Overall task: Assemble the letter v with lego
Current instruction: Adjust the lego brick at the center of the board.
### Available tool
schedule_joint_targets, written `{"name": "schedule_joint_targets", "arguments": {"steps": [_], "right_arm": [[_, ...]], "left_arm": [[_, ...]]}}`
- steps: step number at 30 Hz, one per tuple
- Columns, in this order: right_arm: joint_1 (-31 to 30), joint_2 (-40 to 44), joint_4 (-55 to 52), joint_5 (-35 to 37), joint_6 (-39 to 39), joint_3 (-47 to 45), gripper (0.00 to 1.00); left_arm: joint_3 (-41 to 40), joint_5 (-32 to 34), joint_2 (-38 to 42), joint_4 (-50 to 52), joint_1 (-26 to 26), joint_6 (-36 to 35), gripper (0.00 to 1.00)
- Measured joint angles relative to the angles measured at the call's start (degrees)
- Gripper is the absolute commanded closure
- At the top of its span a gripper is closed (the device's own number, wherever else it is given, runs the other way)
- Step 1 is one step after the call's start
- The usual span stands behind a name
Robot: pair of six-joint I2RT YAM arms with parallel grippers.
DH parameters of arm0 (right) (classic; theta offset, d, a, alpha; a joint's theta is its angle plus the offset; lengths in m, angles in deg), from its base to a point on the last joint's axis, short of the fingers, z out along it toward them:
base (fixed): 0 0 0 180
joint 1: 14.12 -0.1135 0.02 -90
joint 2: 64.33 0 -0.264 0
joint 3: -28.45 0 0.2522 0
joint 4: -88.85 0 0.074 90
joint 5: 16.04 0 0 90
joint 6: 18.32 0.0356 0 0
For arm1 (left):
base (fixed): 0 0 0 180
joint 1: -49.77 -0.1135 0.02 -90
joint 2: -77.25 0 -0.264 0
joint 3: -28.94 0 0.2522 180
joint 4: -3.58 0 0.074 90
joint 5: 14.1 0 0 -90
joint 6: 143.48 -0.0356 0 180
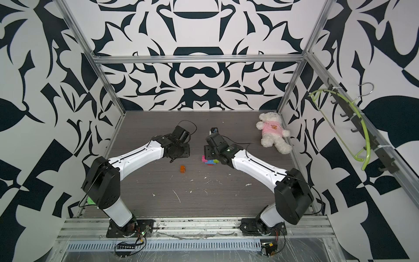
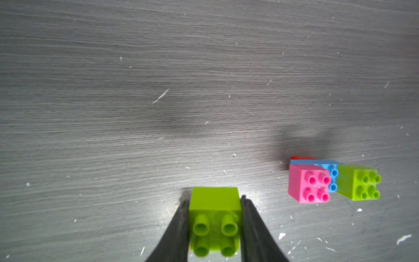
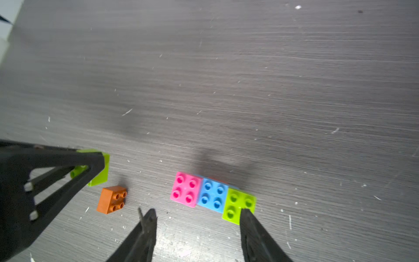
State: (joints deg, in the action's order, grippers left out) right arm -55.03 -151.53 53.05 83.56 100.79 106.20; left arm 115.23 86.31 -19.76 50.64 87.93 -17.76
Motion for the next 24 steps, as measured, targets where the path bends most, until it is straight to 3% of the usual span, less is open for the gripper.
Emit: {"name": "schedule_joint_targets", "arguments": {"steps": [4, 11, 24], "right_arm": [[-1.46, -3.48, -3.50, 2.40, 0.17, 1.27, 0.46], [-1.46, -6.34, -6.73, 4.61, 0.74, 2.43, 0.41], [-1.46, -9.68, -5.86, 4.70, 1.66, 3.80, 0.41]], "left_arm": [[-1.62, -0.15, 1.11, -0.42, -0.90, -0.22, 0.83], [-2.73, -0.50, 1.51, -1.40, -1.92, -0.81, 0.84], [-5.42, -1.68, 3.10, -2.62, -3.65, -1.11, 0.84]]}}
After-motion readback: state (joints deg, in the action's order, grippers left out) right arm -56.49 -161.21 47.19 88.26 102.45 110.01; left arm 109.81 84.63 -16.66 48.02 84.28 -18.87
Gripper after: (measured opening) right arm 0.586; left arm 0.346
